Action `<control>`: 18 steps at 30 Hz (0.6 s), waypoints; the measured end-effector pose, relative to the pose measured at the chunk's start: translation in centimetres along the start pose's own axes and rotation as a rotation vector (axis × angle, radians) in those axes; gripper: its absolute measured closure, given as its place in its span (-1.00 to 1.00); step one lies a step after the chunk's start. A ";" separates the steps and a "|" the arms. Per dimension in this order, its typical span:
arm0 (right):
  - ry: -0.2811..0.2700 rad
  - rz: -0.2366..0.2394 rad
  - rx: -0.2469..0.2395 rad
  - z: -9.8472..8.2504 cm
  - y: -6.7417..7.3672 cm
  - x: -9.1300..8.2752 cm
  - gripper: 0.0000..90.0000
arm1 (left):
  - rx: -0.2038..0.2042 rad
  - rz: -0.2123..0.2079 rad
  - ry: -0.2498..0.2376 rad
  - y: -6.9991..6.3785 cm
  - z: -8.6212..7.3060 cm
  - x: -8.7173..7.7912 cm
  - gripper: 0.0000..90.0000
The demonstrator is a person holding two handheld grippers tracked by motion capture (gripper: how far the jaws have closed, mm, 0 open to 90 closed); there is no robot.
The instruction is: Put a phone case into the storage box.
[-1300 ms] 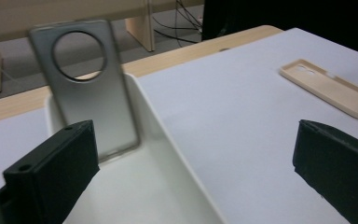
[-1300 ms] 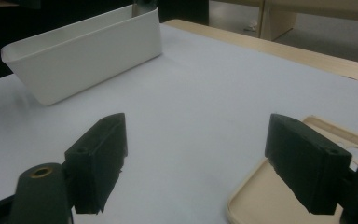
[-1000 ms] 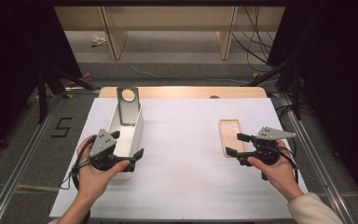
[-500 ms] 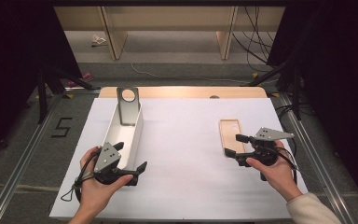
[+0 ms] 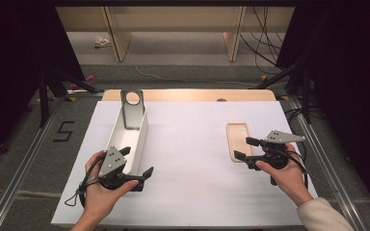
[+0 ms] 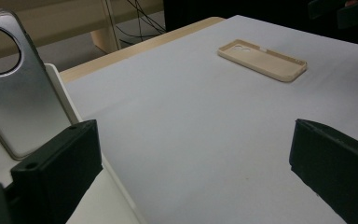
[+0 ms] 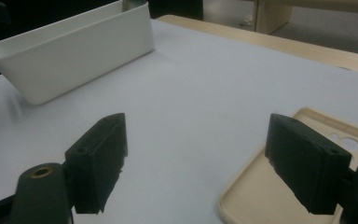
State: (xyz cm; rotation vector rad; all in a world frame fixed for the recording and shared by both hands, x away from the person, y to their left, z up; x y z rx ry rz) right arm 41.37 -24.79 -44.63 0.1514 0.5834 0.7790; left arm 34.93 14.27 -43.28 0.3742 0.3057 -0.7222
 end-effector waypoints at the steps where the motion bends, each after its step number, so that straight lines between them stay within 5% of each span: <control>1: 0.001 -0.003 0.004 0.0 -0.2 0.0 -0.51 | -0.001 -0.003 0.002 0.0 0.0 0.1 -0.96; 18: 0.007 -0.007 0.036 -0.1 -1.6 0.0 -0.50 | -0.002 -0.044 0.012 0.0 -0.7 1.0 -0.95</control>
Point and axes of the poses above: each handheld gripper's, and its own axes: x roughly forward along the jaws, z roughly out of its top, y roughly to its left, the point moved 5 cm from there along x, roughly forward along the jaws, and after that the axes turned 13 degrees about x, right-handed, at the moved point
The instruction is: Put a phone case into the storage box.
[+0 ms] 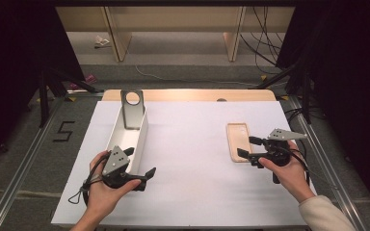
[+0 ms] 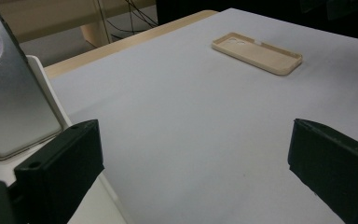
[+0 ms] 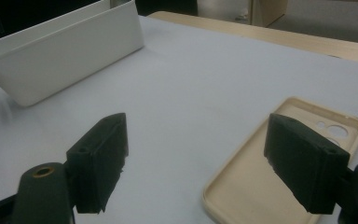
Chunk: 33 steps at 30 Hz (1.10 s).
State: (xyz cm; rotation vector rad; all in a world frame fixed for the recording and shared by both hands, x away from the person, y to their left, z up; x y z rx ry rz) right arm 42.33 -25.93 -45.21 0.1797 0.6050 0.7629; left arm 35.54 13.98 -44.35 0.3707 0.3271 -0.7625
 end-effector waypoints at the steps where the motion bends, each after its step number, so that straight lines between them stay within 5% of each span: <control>1: 0.000 -0.002 -0.001 0.0 0.0 0.0 -0.50 | -0.009 -0.004 0.000 0.1 -0.2 0.0 -0.95; 7: 0.002 -0.010 -0.013 0.0 0.5 -0.4 -0.50 | -0.012 -0.008 0.000 0.2 -0.4 -0.2 -0.93; 14: 0.065 0.001 -0.028 -0.6 0.7 0.3 -0.50 | -0.005 -0.011 0.010 0.2 -0.5 -0.2 -0.92; 18: 0.137 -0.003 -0.085 -0.8 0.6 0.8 -0.50 | -0.003 -0.018 0.011 0.1 -0.5 -0.2 -0.92; 28: 0.279 -0.131 -0.233 -0.5 -0.8 1.8 -0.50 | -0.011 -0.024 0.007 0.2 -0.5 -0.2 -0.91; 33: 0.370 -0.201 -0.346 -0.4 -1.4 2.5 -0.50 | -0.016 -0.025 0.003 0.2 -0.4 -0.2 -0.91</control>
Point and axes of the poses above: each handheld gripper's, and its own axes: x roughly forward along the jaws, z roughly out of its top, y roughly to its left, the point moved 5 cm from there along x, roughly forward along the jaws, and after that the axes turned 13 degrees about x, right-handed, at the moved point
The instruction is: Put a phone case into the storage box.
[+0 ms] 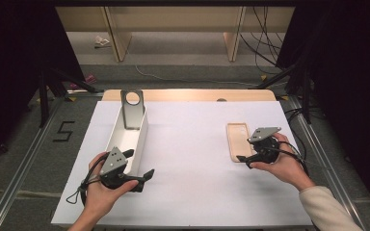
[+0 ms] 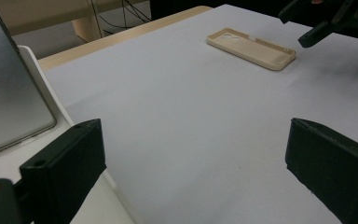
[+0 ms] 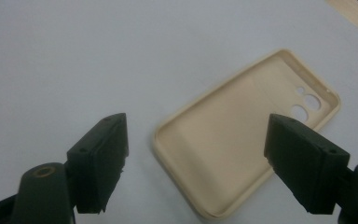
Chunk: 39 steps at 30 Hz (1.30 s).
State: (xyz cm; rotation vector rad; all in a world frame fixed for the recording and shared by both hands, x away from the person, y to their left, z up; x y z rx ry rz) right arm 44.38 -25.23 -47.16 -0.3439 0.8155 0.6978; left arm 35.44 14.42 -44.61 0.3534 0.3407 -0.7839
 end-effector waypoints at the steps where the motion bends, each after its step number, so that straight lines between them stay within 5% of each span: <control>1: 0.015 -0.009 -0.020 0.1 -0.1 0.1 -0.49 | -0.001 0.001 0.000 0.0 0.0 0.0 -0.91; 7: 0.206 -0.086 -0.190 -0.2 -0.1 1.4 -0.48 | -0.001 -0.002 -0.002 0.0 0.0 0.0 -0.91; 16: 0.357 -0.130 -0.326 -0.7 -0.1 2.5 -0.46 | 0.000 0.000 -0.003 0.0 0.0 0.0 -0.90; 22: 0.397 -0.158 -0.391 -0.5 -0.5 2.9 -0.43 | -0.004 0.003 -0.006 0.1 0.0 0.0 -0.90; 39: 0.464 -0.151 -0.458 0.0 -0.3 3.7 -0.28 | -0.004 0.006 -0.005 0.1 0.0 0.0 -0.89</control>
Point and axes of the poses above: each handheld gripper's, and its own axes: x roughly forward along the jaws, z roughly out of its top, y roughly to its left, the point moved 5 cm from there along x, roughly forward along the jaws, and after that the axes turned 13 degrees about x, right-handed, at the moved point
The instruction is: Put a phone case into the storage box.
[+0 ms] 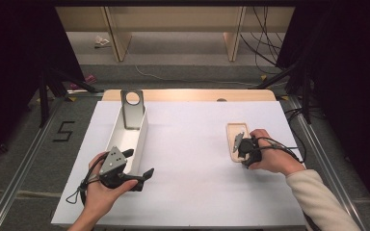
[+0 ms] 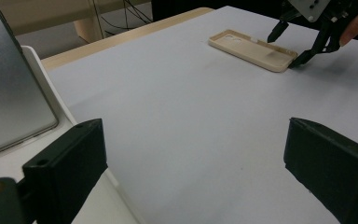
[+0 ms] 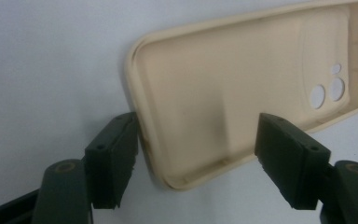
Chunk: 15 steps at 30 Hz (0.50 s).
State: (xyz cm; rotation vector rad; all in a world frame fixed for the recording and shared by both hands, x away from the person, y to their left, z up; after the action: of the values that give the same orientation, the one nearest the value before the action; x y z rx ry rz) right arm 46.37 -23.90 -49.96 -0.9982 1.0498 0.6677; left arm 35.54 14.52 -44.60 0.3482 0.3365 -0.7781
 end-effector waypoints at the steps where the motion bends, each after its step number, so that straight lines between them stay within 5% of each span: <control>1: -0.004 0.006 -0.009 0.0 0.0 0.0 -0.25 | 0.001 0.001 0.000 0.0 0.0 0.0 -0.89; 15: 0.043 0.073 -0.077 0.2 0.8 -0.2 0.30 | 0.001 -0.002 -0.003 -0.1 0.1 0.0 -0.86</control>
State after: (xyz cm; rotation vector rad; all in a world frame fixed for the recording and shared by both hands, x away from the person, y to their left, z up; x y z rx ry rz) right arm 45.74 -23.36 -50.02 -1.0488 1.1088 0.7542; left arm 35.45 14.41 -44.48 0.3474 0.3334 -0.7812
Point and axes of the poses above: each handheld gripper's, and its own axes: x roughly forward along the jaws, z roughly out of its top, y roughly to its left, the point moved 5 cm from there along x, roughly forward along the jaws, and after that the axes turned 13 degrees about x, right-handed, at the moved point
